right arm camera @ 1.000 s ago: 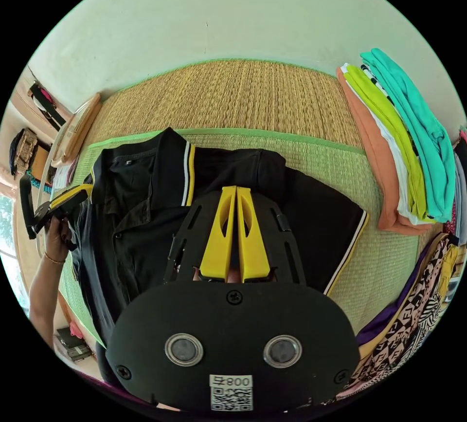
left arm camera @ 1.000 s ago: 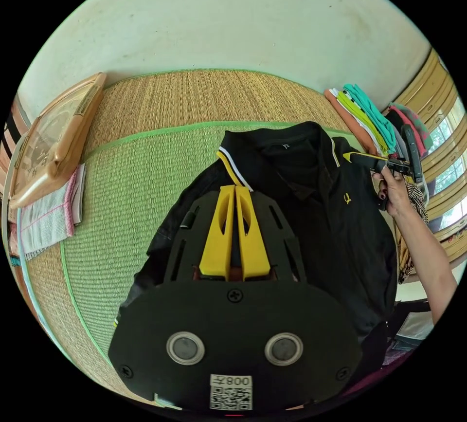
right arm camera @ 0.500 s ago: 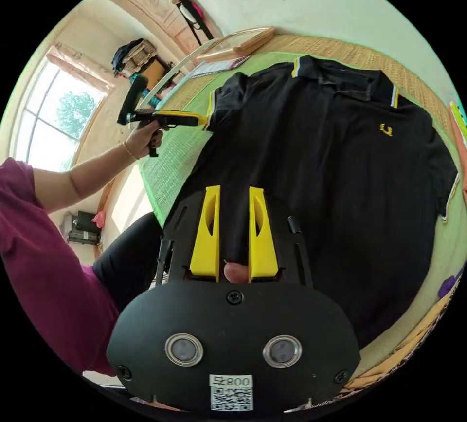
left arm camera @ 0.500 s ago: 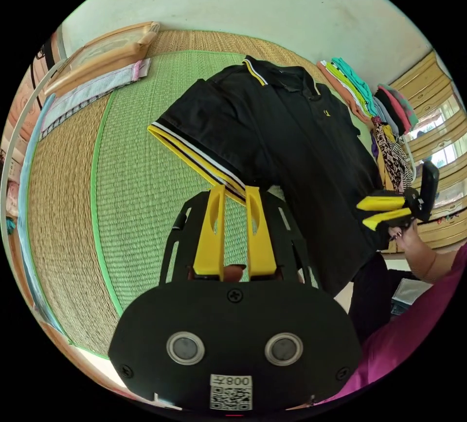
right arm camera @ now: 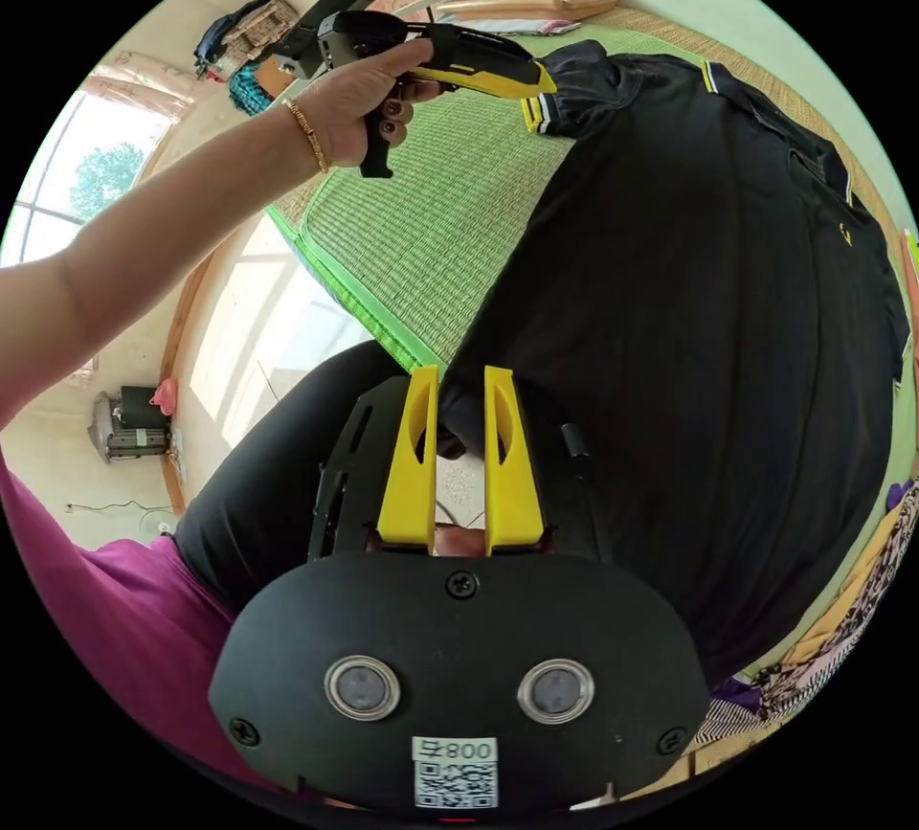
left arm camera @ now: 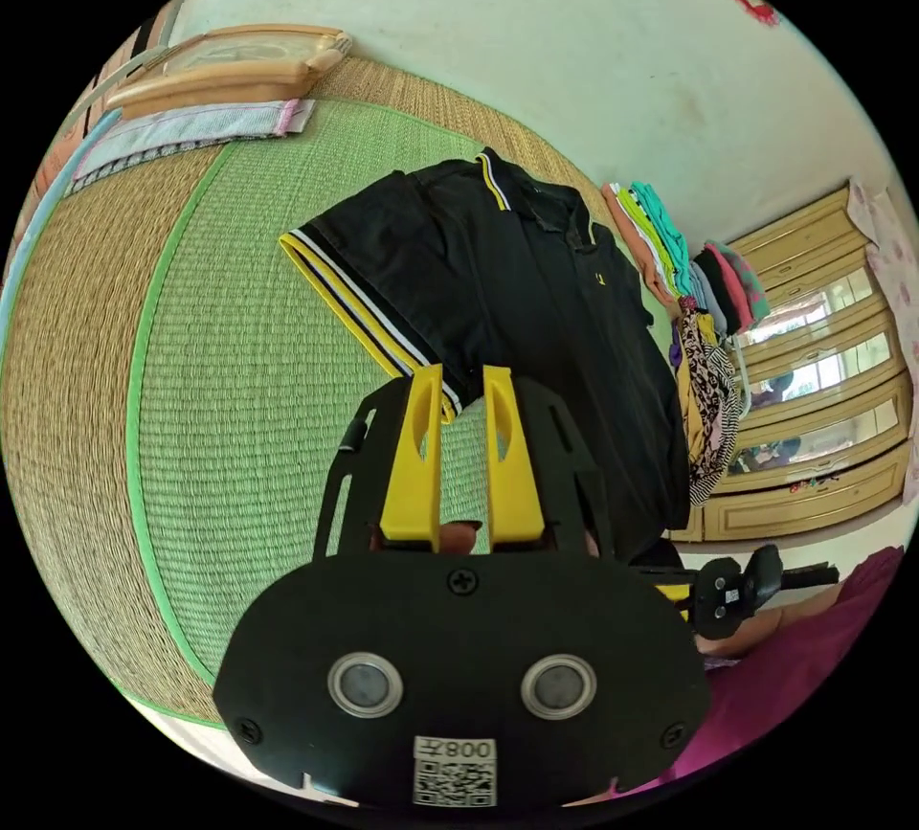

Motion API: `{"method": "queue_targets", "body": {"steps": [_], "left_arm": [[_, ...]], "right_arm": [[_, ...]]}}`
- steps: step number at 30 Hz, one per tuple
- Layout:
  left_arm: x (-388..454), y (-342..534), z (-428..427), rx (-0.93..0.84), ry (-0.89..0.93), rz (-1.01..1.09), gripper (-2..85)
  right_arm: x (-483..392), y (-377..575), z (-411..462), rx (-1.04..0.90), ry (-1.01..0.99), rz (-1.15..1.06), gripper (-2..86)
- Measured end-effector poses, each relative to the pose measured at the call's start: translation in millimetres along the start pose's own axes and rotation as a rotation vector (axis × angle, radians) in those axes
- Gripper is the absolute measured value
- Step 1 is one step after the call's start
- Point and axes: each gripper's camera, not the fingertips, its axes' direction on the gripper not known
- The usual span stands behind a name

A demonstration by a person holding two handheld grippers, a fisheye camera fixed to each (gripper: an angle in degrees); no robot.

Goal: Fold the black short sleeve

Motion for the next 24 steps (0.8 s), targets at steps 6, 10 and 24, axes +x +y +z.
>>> {"method": "queue_targets", "body": {"steps": [6,10,24], "left_arm": [[-9.2,-0.9,-5.2,-0.009,-0.079,-0.022,1.0],[-22.7,-2.0,-29.7,0.055,-0.103,-0.038,0.6],[-11.8,-19.4,-15.1,-0.042,-0.139,0.008,1.0]], "right_arm": [[-11.4,-4.0,4.8,-0.017,0.06,-0.003,2.2],[-9.5,-9.1,-0.3,-0.005,-0.086,0.005,1.3],[9.2,-24.9,-4.2,0.024,-0.249,0.02,0.8]]}}
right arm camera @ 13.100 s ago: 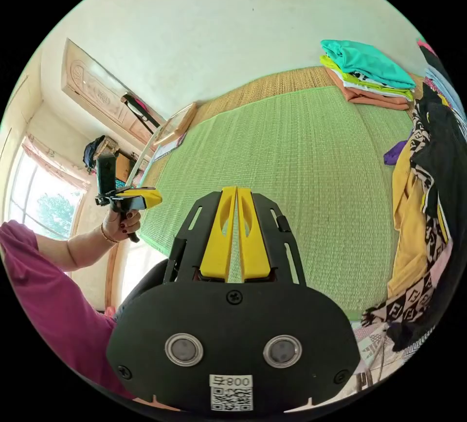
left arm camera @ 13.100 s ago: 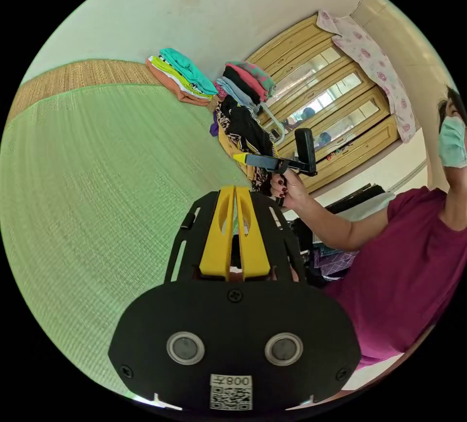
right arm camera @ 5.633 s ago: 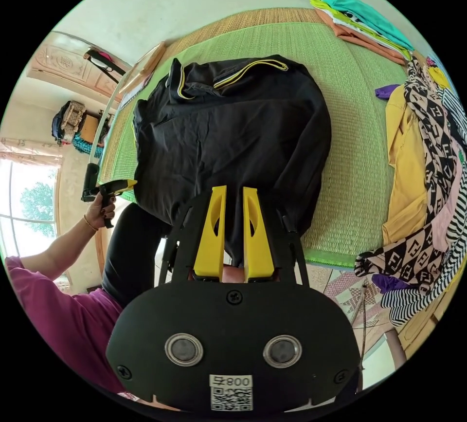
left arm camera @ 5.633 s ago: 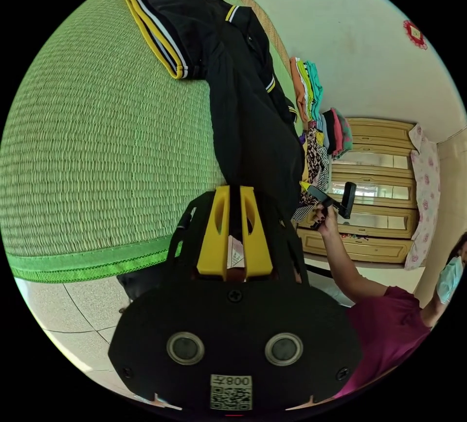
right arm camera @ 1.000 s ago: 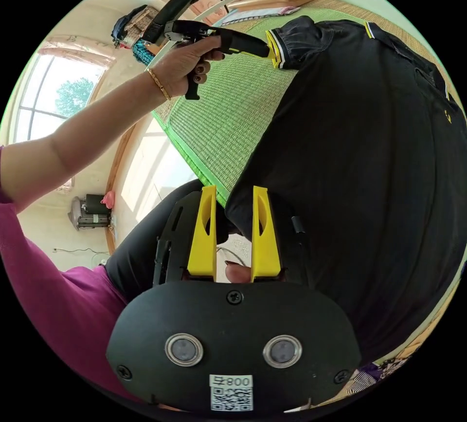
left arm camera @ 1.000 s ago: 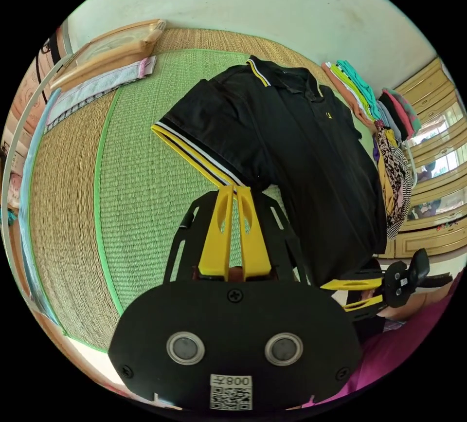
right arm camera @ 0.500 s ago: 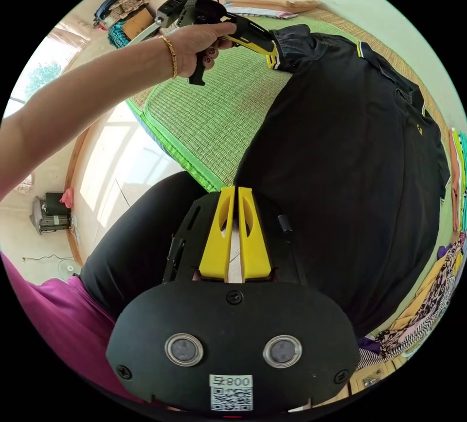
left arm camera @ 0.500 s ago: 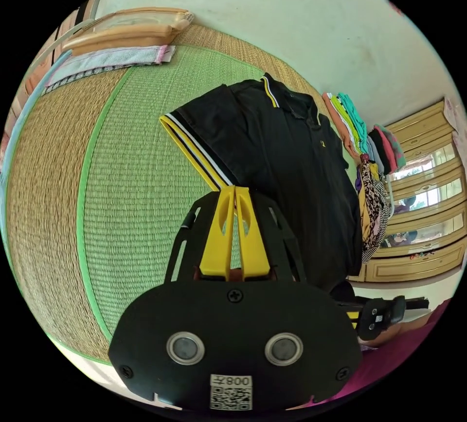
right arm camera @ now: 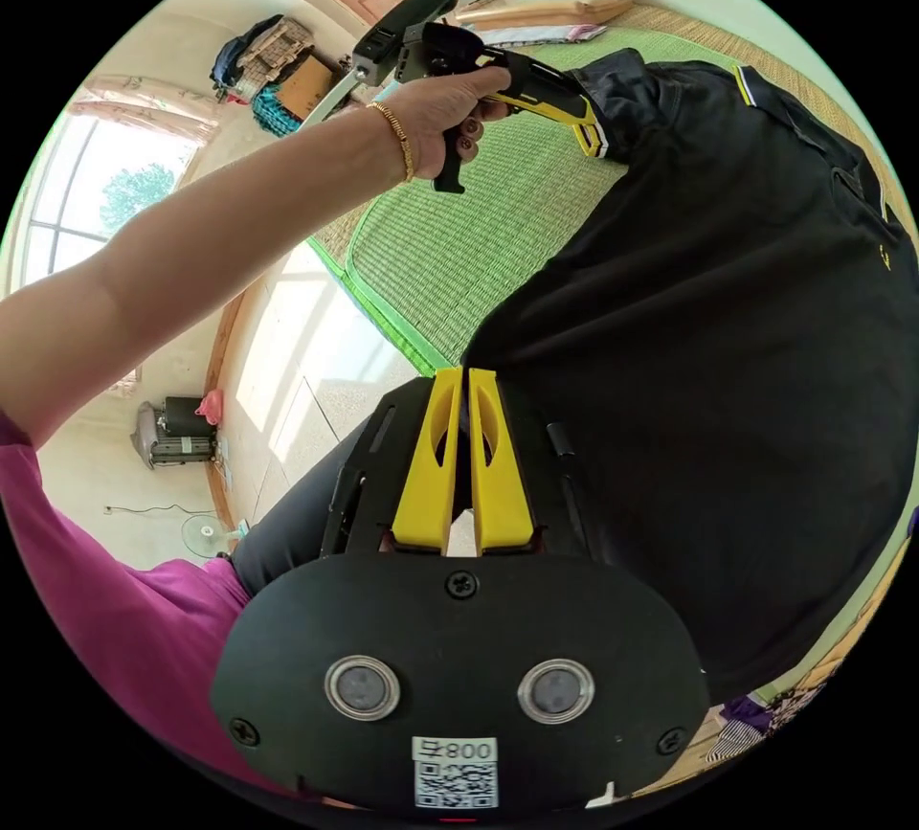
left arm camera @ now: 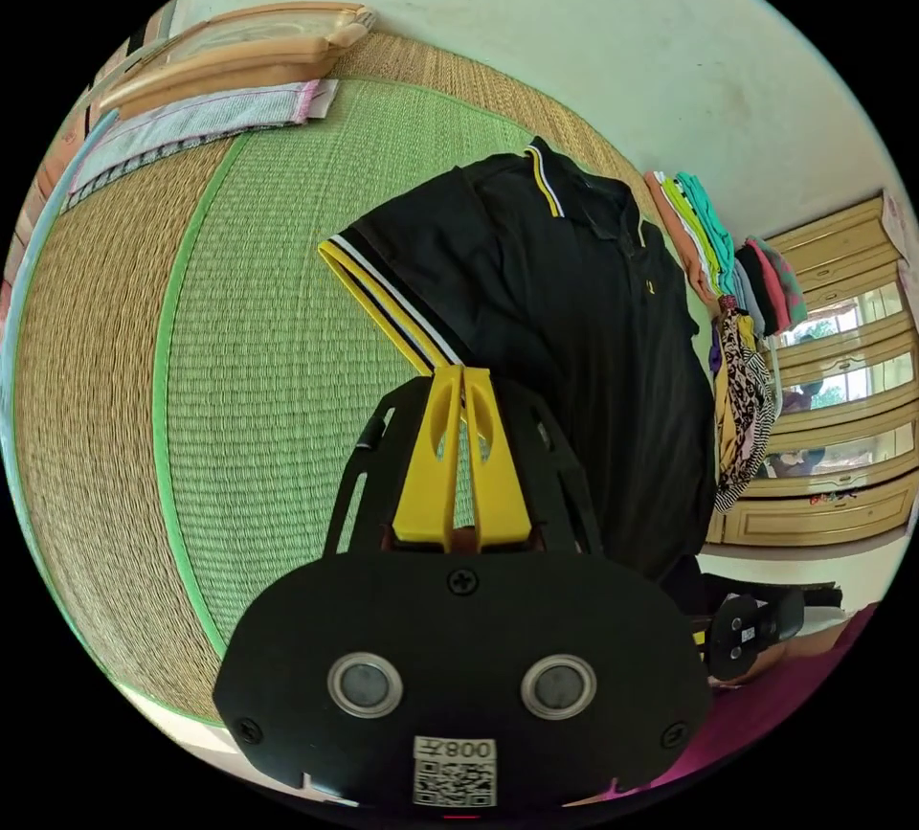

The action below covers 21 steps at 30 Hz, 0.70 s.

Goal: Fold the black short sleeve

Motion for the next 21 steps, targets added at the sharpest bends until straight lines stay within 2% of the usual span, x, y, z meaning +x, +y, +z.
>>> {"method": "queue_targets", "body": {"steps": [2,7,10,15,19,21], "left_arm": [[0.3,-3.3,-10.2,0.048,-0.059,-0.001,0.5],[-1.1,-8.4,-35.2,0.167,-0.065,-0.02,0.1],[11.9,-19.6,-23.9,0.123,-0.011,0.036,0.1],[31.4,-26.9,13.9,-0.028,-0.167,0.121,0.0],[27.9,-12.8,7.2,0.028,-0.305,0.101,0.0],[22.2,-7.1,4.4,0.032,-0.301,0.075,0.0]], "right_arm": [[0.9,-4.2,0.0,-0.001,-0.023,-0.004,0.8],[0.0,-20.3,-2.7,0.034,-0.098,-0.024,0.8],[0.4,-30.1,-3.3,0.031,-0.121,-0.054,1.0],[29.6,-18.6,-10.0,0.031,-0.217,-0.001,1.9],[48.7,1.0,-30.9,0.066,-0.266,0.026,2.6],[61.0,16.1,-47.4,0.089,-0.289,0.031,3.1]]}}
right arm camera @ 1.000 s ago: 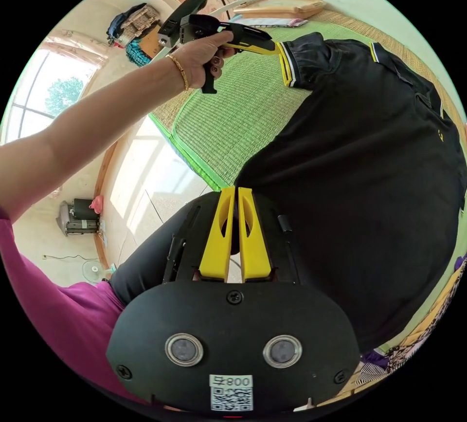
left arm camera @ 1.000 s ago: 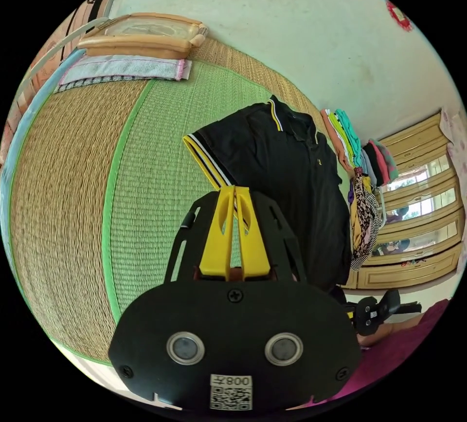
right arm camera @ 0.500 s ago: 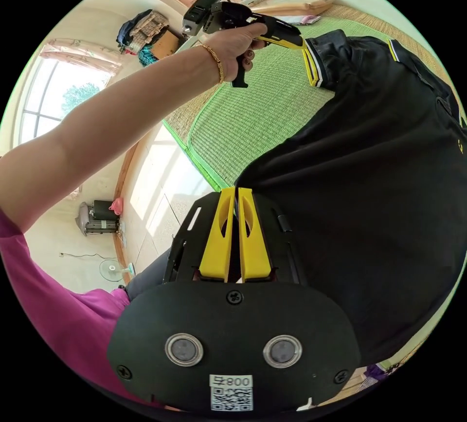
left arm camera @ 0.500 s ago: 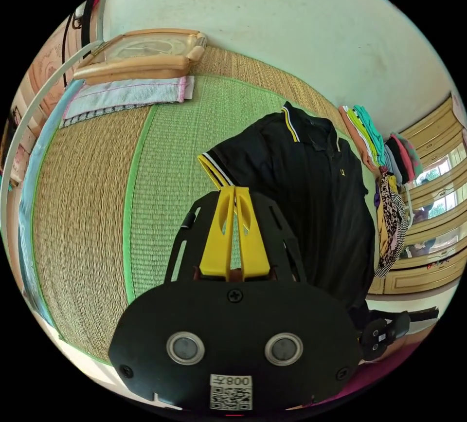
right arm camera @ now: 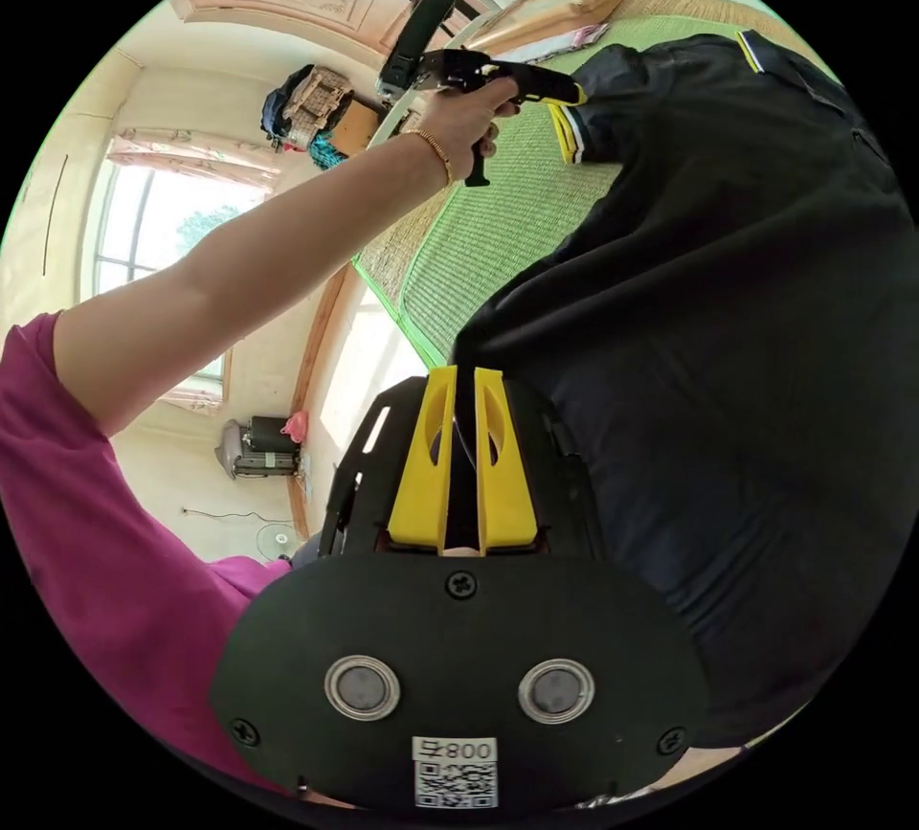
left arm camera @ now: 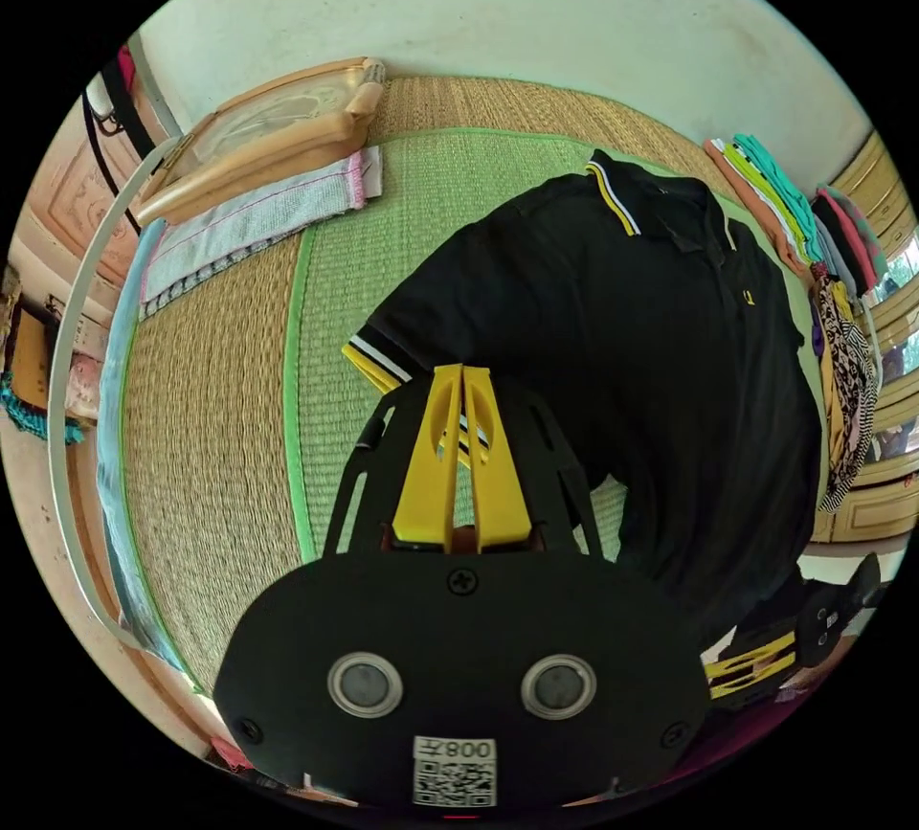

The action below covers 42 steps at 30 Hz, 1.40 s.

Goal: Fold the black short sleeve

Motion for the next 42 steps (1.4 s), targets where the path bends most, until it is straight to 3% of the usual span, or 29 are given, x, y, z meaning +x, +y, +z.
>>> {"method": "queue_targets", "body": {"steps": [5,7,12,15,20,27,31,35,42], "left_arm": [[10.1,10.9,-10.6,0.09,0.075,-0.025,0.0],[24.0,12.4,-10.8,0.109,0.122,0.01,0.0],[62.8,14.5,4.5,0.075,0.173,0.104,0.0],[73.7,15.7,18.5,0.028,0.118,0.112,0.0],[78.7,19.4,28.0,0.03,0.099,0.102,0.0],[83.6,23.8,34.7,0.027,0.075,0.073,0.0],[94.6,29.6,25.2,0.109,0.084,0.105,0.0],[105.6,16.1,32.3,0.132,0.126,0.132,0.0],[111.0,-13.2,72.8,0.081,0.06,0.104,0.0]], "right_arm": [[31.9,27.2,-68.3,0.114,0.031,0.066,3.9],[52.7,36.1,-107.0,0.2,0.105,0.114,4.2],[139.5,45.5,-214.8,0.362,0.53,0.31,3.8],[186.1,40.2,-256.1,0.418,0.552,0.393,3.0],[236.3,33.2,-269.1,0.34,0.642,0.51,0.9],[204.6,80.5,-261.7,0.414,0.666,0.468,0.2],[187.1,79.8,-270.3,0.449,0.724,0.451,0.2],[175.1,41.6,-281.5,0.489,0.701,0.342,0.2],[209.0,-57.2,-275.3,0.355,0.793,0.311,0.1]]}}
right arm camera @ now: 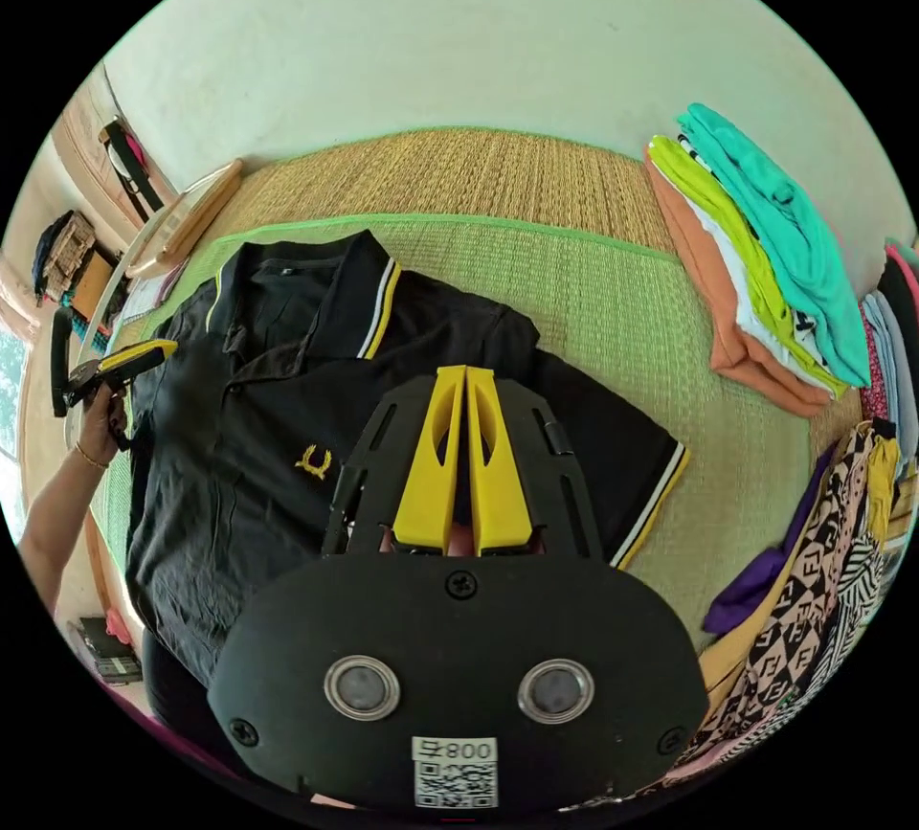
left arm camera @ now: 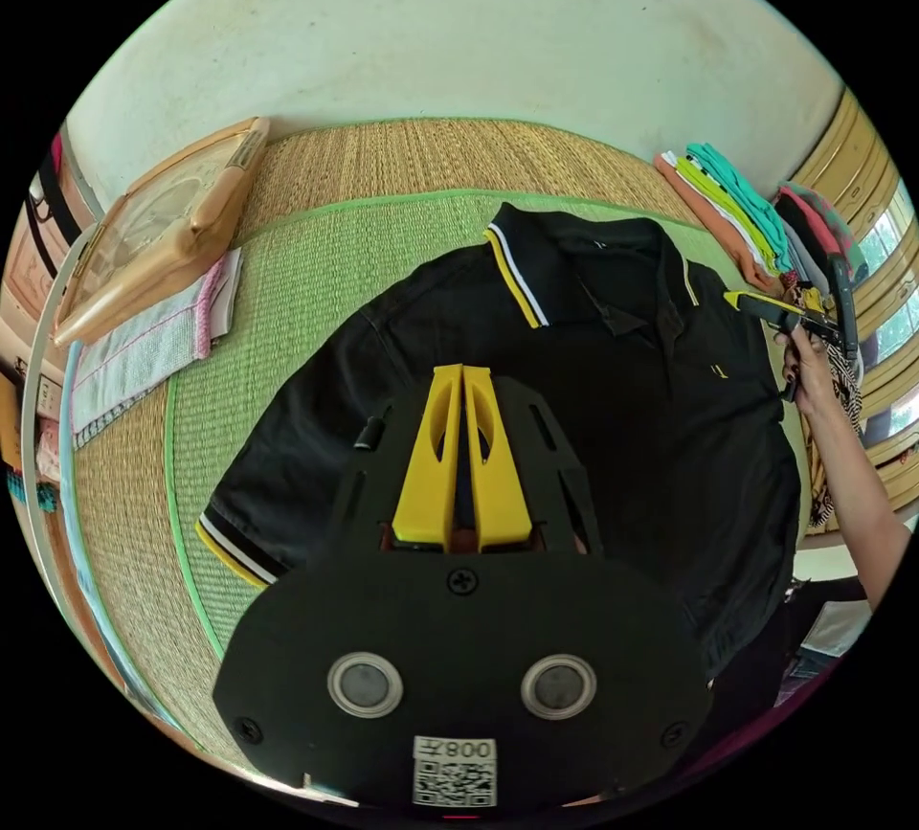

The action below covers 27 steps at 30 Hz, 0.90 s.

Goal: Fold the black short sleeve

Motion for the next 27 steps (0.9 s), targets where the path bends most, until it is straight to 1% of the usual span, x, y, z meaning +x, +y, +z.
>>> {"method": "queue_targets", "body": {"steps": [3,9,11,13,16,19,21,22,24,27], "left_arm": [[-4.4,-4.8,8.0,0.031,-0.008,-0.007,0.0],[-14.3,-3.6,17.2,0.023,-0.008,-0.023,0.0],[-15.4,12.4,11.6,0.033,-0.022,-0.02,0.1],[-18.0,31.9,2.8,0.046,0.019,-0.007,0.2],[-24.1,78.9,-14.0,0.039,0.152,0.021,0.6],[-30.0,136.1,-28.3,-0.02,0.233,0.012,1.8],[-35.5,172.3,-36.0,-0.055,0.273,-0.04,3.0],[-39.7,196.0,-41.2,-0.071,0.315,-0.085,4.1],[-44.3,230.4,-49.3,-0.083,0.367,-0.15,5.6],[-44.5,277.9,-54.2,-0.155,0.426,-0.215,7.4]], "right_arm": [[10.7,-11.6,12.2,-0.026,0.043,0.013,-0.1],[33.5,-24.1,7.5,-0.047,0.015,0.065,0.1],[35.3,-17.3,0.5,-0.042,0.017,0.071,0.3],[38.1,-2.5,-13.2,-0.02,0.008,0.077,0.4],[40.0,40.4,-46.2,0.02,-0.059,0.042,0.9],[35.3,106.5,-80.5,0.009,-0.137,-0.004,2.2],[30.7,168.3,-103.0,-0.032,-0.164,-0.006,3.8],[30.0,183.4,-107.5,-0.052,-0.174,0.0,4.1],[28.2,241.2,-127.6,-0.097,-0.214,0.046,5.7],[22.2,300.5,-147.5,-0.15,-0.269,0.102,6.1]]}}
